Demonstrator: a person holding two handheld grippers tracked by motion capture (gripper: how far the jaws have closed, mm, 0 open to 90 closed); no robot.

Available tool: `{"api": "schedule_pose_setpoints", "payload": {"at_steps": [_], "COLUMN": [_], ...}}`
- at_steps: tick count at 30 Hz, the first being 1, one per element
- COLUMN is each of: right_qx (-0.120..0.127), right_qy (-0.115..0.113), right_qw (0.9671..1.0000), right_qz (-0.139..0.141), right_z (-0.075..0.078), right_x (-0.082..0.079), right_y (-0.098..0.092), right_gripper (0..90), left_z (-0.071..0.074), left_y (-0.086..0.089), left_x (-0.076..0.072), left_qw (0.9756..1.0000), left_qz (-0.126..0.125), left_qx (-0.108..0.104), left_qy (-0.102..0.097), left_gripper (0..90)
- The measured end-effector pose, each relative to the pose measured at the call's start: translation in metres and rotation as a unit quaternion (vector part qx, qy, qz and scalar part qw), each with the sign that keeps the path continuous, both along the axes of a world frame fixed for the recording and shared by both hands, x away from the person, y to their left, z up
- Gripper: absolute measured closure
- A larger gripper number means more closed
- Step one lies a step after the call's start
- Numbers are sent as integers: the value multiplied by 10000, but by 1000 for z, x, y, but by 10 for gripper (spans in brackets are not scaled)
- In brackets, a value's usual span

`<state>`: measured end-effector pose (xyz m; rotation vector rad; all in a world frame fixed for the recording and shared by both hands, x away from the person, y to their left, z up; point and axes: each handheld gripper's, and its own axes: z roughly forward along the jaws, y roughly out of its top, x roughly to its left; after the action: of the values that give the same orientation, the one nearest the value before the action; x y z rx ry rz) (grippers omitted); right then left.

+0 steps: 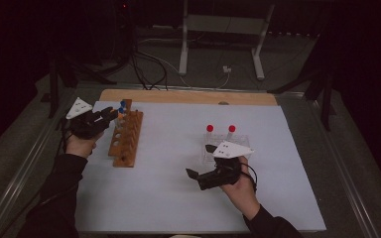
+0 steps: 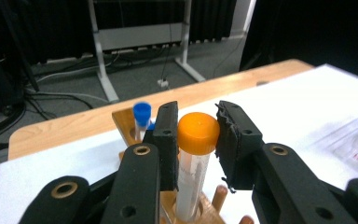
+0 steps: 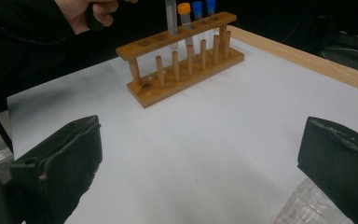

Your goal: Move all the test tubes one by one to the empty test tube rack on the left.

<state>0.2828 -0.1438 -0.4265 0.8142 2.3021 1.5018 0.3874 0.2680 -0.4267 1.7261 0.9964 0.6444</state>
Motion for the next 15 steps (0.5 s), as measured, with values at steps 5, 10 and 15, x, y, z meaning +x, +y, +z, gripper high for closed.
{"api": "schedule_pose_setpoints", "payload": {"at_steps": [5, 10, 15], "right_qx": [8, 24, 27], "right_qy": [20, 5, 32], "right_qw": [10000, 10000, 10000], "right_qz": [6, 6, 0], "right_z": [0, 1, 0], "right_x": [0, 0, 0], "right_y": [-1, -2, -2], "right_gripper": [0, 0, 0], "left_z": [-12, -20, -25], "left_y": [-3, -4, -2], "left_x": [1, 1, 1], "left_qw": [9999, 9998, 9997], "left_qz": [-7, 6, 21], "left_qx": [41, 83, 88], "left_qy": [108, 175, 207], "left_gripper": [714, 713, 713]}}
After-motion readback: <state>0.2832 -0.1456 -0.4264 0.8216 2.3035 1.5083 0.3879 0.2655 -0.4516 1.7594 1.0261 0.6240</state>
